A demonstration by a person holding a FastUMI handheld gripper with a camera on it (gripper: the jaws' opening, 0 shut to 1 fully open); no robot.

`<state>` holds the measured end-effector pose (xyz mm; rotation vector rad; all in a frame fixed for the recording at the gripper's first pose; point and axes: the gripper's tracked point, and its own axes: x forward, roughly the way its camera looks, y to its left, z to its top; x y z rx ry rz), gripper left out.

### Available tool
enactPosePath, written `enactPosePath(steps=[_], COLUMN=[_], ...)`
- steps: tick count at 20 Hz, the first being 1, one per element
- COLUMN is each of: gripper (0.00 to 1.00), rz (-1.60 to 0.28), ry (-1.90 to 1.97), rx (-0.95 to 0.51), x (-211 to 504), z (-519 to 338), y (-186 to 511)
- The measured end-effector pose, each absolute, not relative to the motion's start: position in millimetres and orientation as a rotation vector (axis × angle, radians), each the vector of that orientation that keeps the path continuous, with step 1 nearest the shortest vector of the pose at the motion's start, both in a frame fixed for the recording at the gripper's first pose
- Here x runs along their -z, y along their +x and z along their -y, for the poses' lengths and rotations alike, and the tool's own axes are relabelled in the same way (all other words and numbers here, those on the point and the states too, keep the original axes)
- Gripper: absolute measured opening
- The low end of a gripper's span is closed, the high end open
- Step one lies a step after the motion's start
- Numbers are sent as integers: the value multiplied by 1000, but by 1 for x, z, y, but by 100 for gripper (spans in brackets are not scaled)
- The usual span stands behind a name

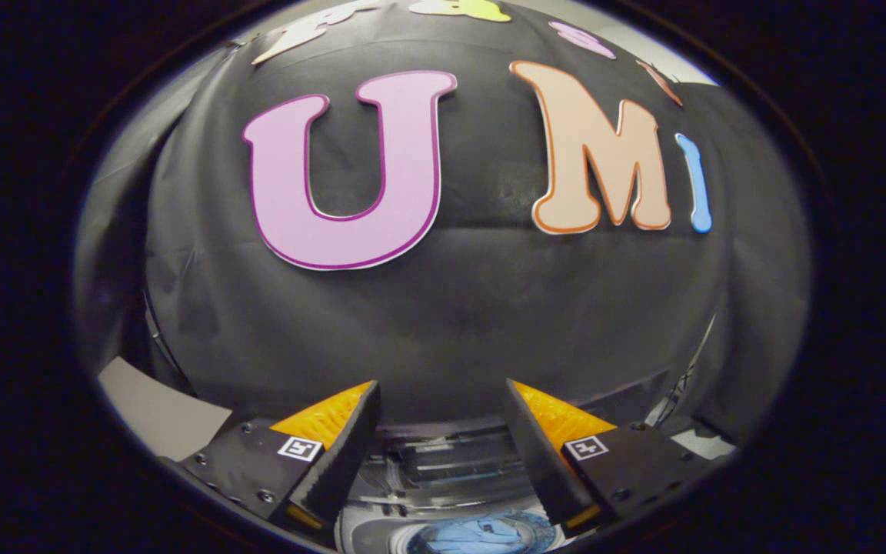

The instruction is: Put the clothes into the washing machine and then close the washing machine lid.

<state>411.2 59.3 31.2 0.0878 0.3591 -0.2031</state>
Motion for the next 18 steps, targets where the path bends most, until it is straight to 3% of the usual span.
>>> enactPosePath(steps=[12,18], gripper=[99,98], rz=[-383,-391], ry=[-25,-32], rx=[183,186], x=[-24,-26], z=[-62,-66], y=[420,372])
